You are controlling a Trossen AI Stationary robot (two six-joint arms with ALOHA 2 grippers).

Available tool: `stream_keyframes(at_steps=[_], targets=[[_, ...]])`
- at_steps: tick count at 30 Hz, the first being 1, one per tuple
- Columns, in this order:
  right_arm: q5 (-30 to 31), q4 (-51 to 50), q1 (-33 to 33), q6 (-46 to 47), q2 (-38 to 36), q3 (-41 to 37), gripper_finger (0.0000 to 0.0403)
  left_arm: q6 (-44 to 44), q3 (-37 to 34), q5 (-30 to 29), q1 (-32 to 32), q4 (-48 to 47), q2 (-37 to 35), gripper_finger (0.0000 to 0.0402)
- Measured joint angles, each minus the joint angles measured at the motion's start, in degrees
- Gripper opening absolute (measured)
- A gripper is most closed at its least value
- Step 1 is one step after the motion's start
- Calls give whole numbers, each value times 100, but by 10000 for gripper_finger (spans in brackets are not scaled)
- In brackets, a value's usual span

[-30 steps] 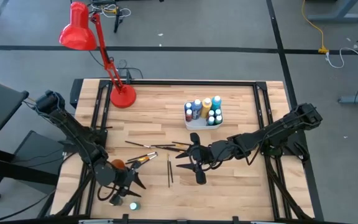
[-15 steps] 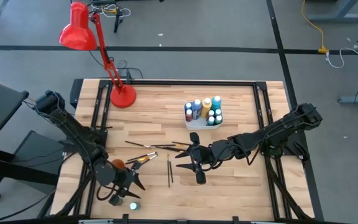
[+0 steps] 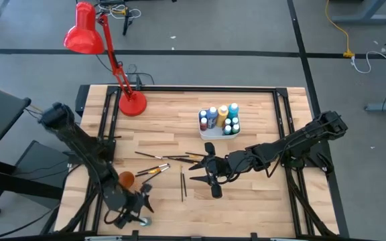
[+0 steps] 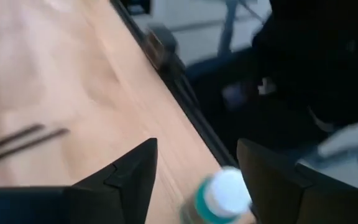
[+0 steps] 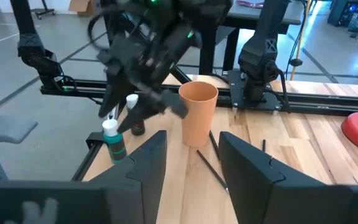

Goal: Pick & Place Paint Supplies
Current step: Put the small light blue paint bottle into the white bin

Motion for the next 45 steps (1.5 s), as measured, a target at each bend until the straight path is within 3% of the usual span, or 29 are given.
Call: stream_keyframes(at_steps=[8,24,31,39,45], targets=[[0,55,0,-9,0,0,150,28,0,70,-291,452,413,238],[0,59,0,-6,0,2,150,100,0,178,-280,8,411,234],[0,61,0,-4,-2,2,150,231,0,237,-222,4,411,198],[0,59,0,0,0,2,150,572,-6,262,-197,79,411,129],[169,104,-2,-28,0,2,150,1261,-7,134,-166,981,346,127]])
